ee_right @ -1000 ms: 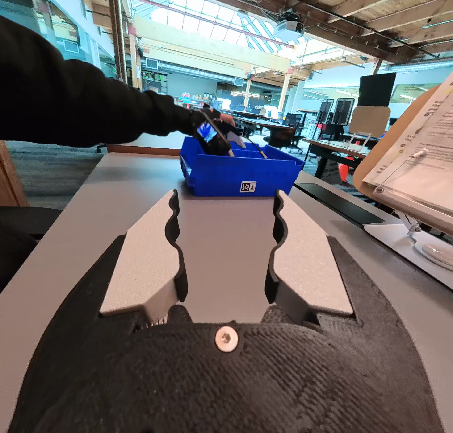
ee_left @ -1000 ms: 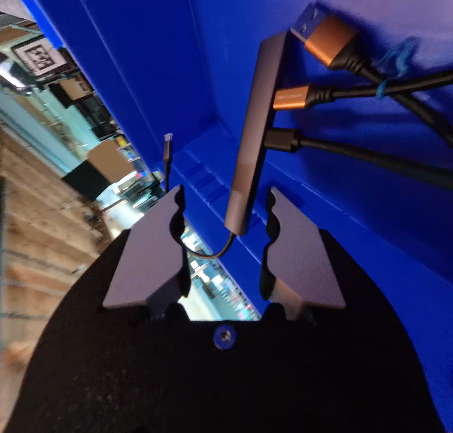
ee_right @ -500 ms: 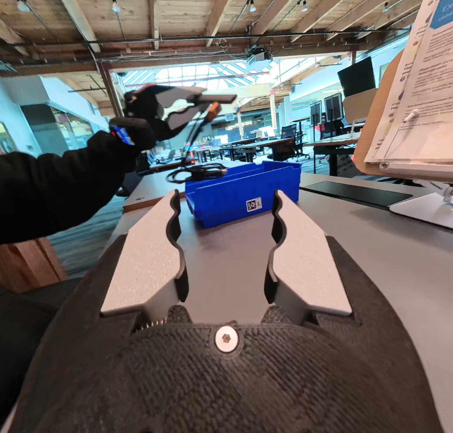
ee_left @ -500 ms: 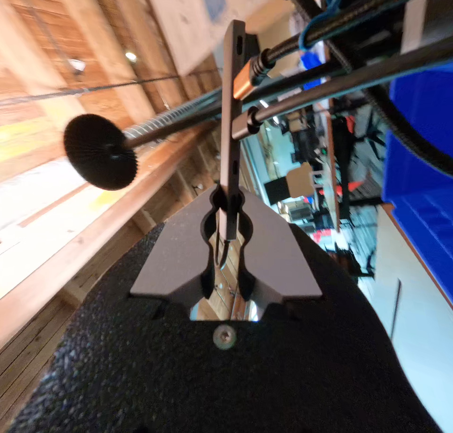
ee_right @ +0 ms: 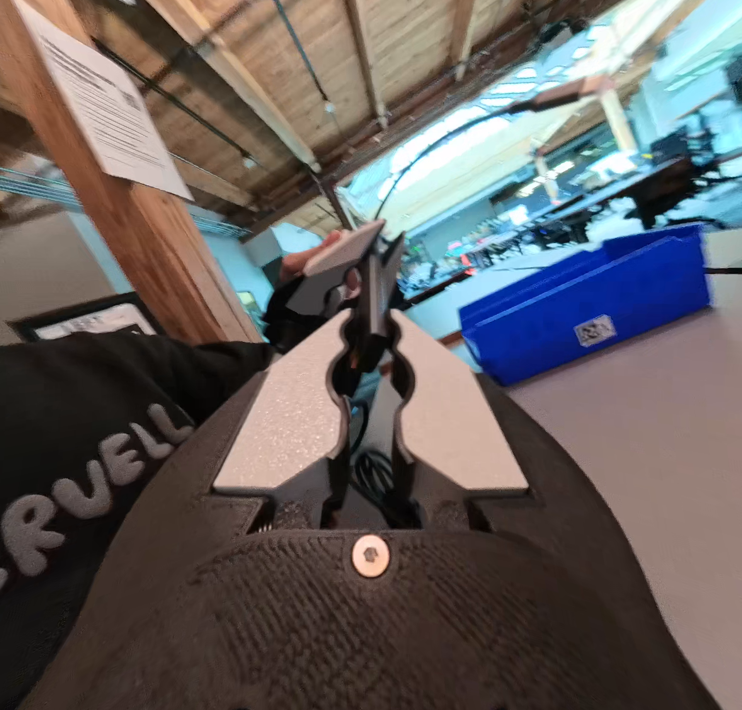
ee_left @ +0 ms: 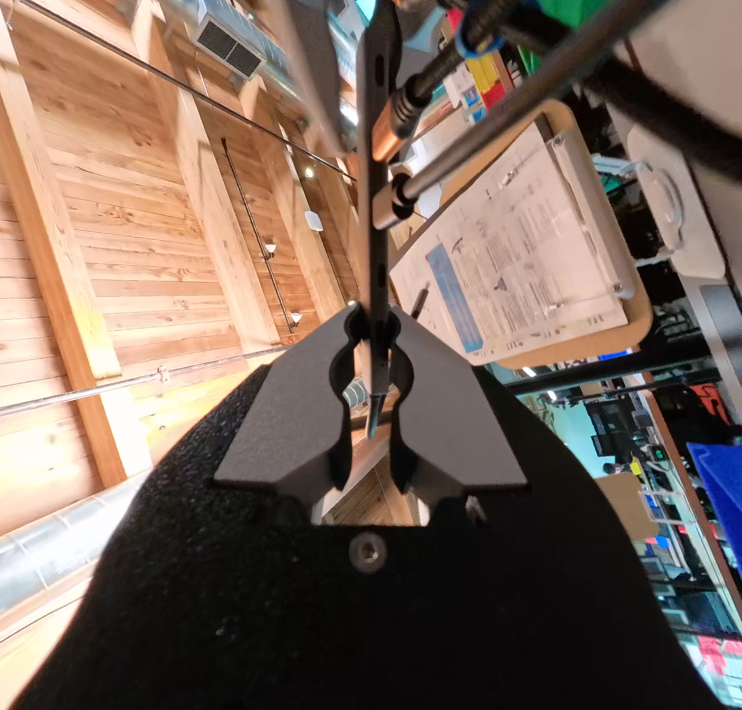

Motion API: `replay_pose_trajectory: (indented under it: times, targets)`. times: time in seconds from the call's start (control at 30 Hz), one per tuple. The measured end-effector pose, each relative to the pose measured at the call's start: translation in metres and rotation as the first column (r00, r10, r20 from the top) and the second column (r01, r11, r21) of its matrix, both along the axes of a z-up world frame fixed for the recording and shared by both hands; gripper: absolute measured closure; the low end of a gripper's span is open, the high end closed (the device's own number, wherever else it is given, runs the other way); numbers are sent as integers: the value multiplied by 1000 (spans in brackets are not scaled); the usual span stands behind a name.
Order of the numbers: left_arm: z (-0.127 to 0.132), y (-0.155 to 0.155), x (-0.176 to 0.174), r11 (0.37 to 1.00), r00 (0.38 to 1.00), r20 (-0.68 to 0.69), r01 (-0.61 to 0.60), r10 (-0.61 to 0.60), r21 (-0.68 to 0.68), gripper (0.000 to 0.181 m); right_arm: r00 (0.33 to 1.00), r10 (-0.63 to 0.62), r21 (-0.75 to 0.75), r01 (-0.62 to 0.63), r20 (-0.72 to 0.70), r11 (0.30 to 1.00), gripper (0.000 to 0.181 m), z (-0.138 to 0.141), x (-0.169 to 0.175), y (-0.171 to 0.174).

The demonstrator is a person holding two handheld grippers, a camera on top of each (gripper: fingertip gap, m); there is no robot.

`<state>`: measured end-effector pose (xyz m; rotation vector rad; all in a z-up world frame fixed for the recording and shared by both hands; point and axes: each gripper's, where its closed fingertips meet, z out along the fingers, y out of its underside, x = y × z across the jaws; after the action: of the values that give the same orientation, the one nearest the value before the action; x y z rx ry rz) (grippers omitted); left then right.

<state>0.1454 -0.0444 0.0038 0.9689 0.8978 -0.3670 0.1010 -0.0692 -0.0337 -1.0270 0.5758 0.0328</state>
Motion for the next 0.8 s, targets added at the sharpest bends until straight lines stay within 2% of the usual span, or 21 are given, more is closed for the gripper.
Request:
replay_pose_trajectory:
  times: [0.03, 0.13, 0.2, 0.27, 0.33, 0.4, 0.47, 0.53, 0.6, 0.63, 0.7, 0.8]
  targets:
    - [-3, -4, 0, 1000, 1000, -13, 1, -1, 3, 173, 1000, -2, -25, 2, 8, 1000, 170, -4, 0, -3]
    - [-13, -12, -1, 999, 990, -134, 39, -37, 16, 170, 999, 52, -51, -53, -16, 997, 173, -11, -2, -10]
    - [-25, -14, -1, 997, 931, -361, 62, -46, 33, 165, 997, 78, -87, -81, -29, 993, 173, -15, -4, -13]
    - [-20, -10, -5, 995, 778, -621, 85, -98, -51, 132, 991, 122, -66, -126, -53, 990, 173, -13, -8, -18]
    - [-5, 0, -9, 978, 552, -808, 86, -206, -190, 120, 990, 131, -18, -132, -48, 991, 173, -7, -10, -27]
    - [16, 15, -13, 932, 338, -869, 94, -361, -350, 112, 987, 153, 15, -153, -49, 988, 173, -3, -13, -35]
    - [24, 33, -11, 887, 189, -867, 96, -461, -451, 119, 986, 164, 13, -163, -39, 986, 173, -2, -17, -40]
    - [6, 45, -6, 893, 65, -893, 89, -446, -440, 121, 973, 228, 7, -228, -48, 974, 173, -4, -25, -39]
    - [-28, 47, -13, 921, -55, -932, 143, -359, -363, 119, 953, 297, 4, -297, -64, 955, 173, -8, -32, -31]
    - [-41, 45, -18, 923, -85, -940, 179, -331, -341, 120, 944, 321, 1, -322, -83, 947, 173, -11, -33, -27]
    - [-63, 36, -34, 917, -96, -953, 262, -286, -302, 120, 927, 357, -8, -360, -116, 933, 173, -19, -33, -17]
    - [-75, 19, -51, 897, -112, -954, 324, -279, -300, 120, 899, 401, -12, -409, -176, 913, 173, -31, -31, -1]
